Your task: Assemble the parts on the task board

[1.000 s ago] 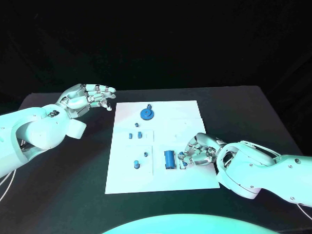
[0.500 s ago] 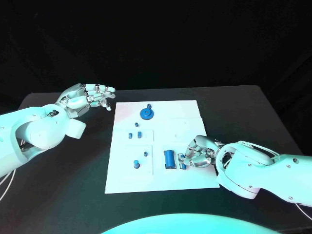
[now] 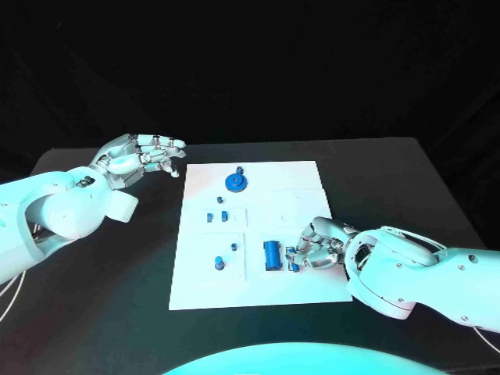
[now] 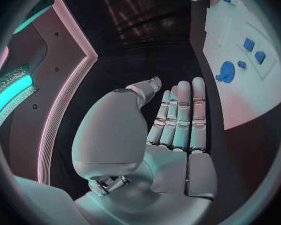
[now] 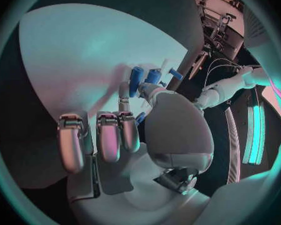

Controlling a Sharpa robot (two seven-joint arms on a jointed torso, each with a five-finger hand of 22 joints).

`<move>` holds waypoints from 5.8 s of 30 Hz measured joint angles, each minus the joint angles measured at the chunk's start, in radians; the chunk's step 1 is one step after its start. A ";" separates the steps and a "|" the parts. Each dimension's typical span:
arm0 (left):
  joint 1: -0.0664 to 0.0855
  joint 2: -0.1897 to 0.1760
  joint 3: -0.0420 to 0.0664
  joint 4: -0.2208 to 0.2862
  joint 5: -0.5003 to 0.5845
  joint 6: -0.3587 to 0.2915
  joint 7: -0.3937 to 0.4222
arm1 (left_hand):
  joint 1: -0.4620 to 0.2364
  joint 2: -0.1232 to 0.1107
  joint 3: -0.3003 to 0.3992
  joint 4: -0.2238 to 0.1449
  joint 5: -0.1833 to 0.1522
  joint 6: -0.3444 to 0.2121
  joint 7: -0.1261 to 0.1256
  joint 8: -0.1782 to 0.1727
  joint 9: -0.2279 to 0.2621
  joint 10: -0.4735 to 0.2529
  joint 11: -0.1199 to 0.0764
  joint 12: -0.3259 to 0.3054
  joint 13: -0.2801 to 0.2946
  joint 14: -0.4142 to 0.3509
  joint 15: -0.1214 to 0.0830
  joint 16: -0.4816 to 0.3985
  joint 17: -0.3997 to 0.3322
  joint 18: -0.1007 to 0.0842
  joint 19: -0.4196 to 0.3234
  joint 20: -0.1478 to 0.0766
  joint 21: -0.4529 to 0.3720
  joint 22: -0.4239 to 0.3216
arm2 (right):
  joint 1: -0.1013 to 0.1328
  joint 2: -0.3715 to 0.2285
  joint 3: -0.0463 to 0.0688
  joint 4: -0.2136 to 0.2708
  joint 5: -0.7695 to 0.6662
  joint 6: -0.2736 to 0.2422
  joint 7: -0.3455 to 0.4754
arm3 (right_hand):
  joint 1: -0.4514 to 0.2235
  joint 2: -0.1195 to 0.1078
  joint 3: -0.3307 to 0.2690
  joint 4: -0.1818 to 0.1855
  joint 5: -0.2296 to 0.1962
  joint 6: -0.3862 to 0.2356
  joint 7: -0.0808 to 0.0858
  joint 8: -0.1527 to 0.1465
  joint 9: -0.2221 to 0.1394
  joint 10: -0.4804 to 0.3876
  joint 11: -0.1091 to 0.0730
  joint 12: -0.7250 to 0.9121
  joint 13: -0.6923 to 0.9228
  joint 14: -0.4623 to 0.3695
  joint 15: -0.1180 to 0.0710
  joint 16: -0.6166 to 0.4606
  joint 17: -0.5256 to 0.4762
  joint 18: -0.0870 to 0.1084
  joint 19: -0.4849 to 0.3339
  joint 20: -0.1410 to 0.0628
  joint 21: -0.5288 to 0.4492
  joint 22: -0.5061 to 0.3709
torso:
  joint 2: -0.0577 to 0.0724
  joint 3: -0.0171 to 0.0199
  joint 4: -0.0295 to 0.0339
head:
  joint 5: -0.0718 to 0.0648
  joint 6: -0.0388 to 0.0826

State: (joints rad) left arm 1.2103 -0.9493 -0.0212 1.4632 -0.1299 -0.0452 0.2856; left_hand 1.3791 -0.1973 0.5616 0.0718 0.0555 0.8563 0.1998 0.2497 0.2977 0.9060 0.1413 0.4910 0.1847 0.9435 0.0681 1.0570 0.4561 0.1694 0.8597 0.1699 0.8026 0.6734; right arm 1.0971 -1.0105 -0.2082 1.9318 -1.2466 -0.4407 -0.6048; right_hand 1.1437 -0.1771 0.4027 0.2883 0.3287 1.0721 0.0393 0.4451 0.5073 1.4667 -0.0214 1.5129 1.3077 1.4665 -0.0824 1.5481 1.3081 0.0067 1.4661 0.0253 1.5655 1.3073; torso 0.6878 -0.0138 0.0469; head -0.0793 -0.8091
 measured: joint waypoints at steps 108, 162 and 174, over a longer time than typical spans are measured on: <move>-0.001 0.011 -0.009 -0.020 0.003 0.000 -0.006 | 0.012 0.012 0.000 0.000 0.000 0.000 0.000 0.004 -0.003 0.000 0.000 0.003 -0.001 0.000 0.000 -0.004 0.000 0.000 0.004 -0.004 -0.006 0.000 | 0.083 -0.071 0.002 -0.090 0.223 0.044 0.299 | -0.004 0.064 -0.455 0.006 -0.007 -0.088 0.041 -0.043 -0.045 0.000 0.018 -0.069 0.000 -0.002 0.013 -0.029 0.000 0.000 0.000 0.008 -0.091 0.001 | -0.007 -0.0041 -0.0016 | -0.001 0.022; -0.159 0.170 0.019 0.099 0.134 -0.643 0.188 | -1.372 0.197 -0.557 -0.072 -0.052 -0.849 -0.202 -0.246 -0.296 -0.902 -0.141 -0.484 -0.184 -0.940 -0.068 -1.054 -0.454 -0.149 -0.856 -0.170 -0.797 -0.671 | -0.047 0.231 0.207 -0.364 1.210 -0.295 1.077 | -1.130 0.177 -0.403 -0.284 -0.325 -1.067 -0.038 -0.442 -0.505 -1.462 0.021 -1.509 -1.305 -1.459 0.082 -1.543 -1.305 0.005 -1.460 -0.026 -1.561 -1.303 | -0.143 0.0136 -0.0467 | 0.079 0.209; -0.160 0.168 0.020 0.104 0.135 -0.707 0.210 | -1.373 0.198 -0.557 -0.072 -0.052 -0.849 -0.202 -0.246 -0.297 -0.902 -0.141 -0.484 -0.184 -0.940 -0.068 -1.054 -0.455 -0.149 -0.856 -0.170 -0.797 -0.673 | -0.047 0.230 0.207 -0.364 1.243 -0.324 1.099 | -1.138 0.177 -0.402 -0.284 -0.325 -1.068 -0.040 -0.442 -0.506 -1.462 0.021 -1.509 -1.307 -1.462 0.082 -1.545 -1.307 0.000 -1.461 -0.025 -1.561 -1.306 | -0.144 0.0139 -0.0469 | 0.079 0.209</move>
State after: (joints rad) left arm 1.0500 -0.7808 -0.0011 1.5669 0.0048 -0.7517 0.4955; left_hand 0.0063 0.0010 0.0042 0.0000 0.0034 0.0073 -0.0020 0.0034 0.0008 0.0036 0.0002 0.0066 0.0010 0.0037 0.0002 0.0035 0.0009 0.0208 0.0036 0.0001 0.0054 0.0009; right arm 1.0502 -0.7800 -0.0007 1.5680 -0.0034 -0.7650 0.4946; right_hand 0.0053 -0.0002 0.0002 0.0038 0.0034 0.0038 -0.0004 0.0035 0.0009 0.0045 -0.0007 0.0035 0.0009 0.0050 -0.0002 0.0030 0.0008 0.0064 0.0048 0.0003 0.0049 0.0009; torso 0.5443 0.0001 0.0000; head -0.0001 -0.5999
